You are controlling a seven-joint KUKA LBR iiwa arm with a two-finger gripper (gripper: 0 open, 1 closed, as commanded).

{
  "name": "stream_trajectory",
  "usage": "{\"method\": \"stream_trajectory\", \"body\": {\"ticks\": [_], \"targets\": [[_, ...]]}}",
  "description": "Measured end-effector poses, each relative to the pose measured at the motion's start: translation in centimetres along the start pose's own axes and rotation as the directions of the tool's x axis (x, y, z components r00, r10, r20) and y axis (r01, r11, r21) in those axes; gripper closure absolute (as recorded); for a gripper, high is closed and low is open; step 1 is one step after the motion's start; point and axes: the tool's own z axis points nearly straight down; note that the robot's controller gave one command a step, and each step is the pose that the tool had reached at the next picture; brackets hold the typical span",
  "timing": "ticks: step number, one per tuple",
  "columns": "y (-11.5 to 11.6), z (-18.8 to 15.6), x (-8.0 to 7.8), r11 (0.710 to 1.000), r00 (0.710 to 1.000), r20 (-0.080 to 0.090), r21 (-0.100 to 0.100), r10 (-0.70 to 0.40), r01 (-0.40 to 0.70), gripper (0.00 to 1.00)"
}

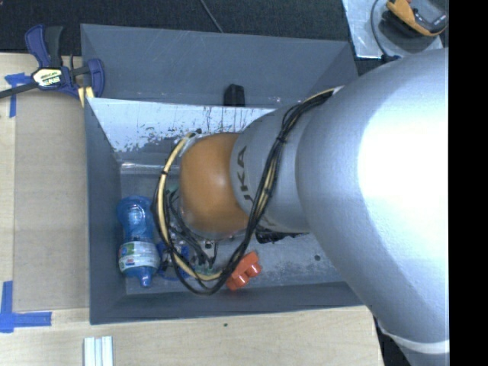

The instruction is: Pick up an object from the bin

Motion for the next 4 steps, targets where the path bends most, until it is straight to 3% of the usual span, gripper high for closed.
{"method": "stream_trajectory", "body": {"ticks": [4], "targets": [[-0.01, 0.00, -0.01, 1.000, 1.000, 0.000, 0.000, 0.001, -0.001, 1.00]]}}
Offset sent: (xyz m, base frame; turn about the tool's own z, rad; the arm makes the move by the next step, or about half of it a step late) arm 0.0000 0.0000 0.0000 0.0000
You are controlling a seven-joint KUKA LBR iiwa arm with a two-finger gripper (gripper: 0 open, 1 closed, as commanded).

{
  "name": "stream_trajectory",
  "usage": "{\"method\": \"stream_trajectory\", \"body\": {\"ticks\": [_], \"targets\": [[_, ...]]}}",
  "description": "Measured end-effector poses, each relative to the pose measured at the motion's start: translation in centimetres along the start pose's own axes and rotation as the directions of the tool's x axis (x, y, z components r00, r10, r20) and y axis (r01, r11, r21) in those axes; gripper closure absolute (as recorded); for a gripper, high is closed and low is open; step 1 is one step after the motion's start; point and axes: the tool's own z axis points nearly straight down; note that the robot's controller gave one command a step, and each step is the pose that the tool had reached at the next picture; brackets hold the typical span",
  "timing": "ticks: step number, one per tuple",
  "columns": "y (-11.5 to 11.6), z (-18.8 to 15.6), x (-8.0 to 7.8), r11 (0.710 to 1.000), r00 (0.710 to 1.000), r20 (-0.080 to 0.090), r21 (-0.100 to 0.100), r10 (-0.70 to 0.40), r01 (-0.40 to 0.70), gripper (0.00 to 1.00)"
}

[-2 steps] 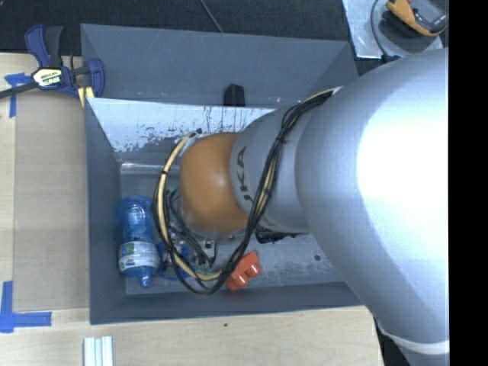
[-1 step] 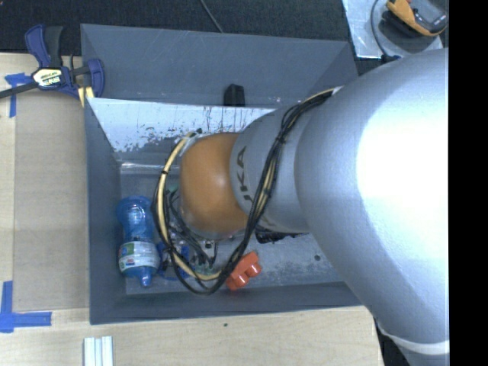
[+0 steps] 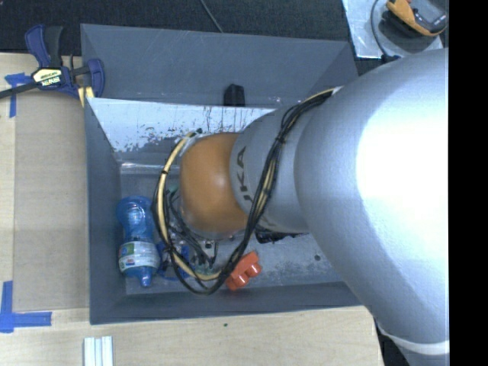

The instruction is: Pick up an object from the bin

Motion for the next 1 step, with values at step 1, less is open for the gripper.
{"method": "stream_trajectory", "body": {"ticks": [1], "targets": [[0.00, 0.00, 0.00, 1.000, 1.000, 0.000, 0.000, 0.000, 0.000, 1.00]]}}
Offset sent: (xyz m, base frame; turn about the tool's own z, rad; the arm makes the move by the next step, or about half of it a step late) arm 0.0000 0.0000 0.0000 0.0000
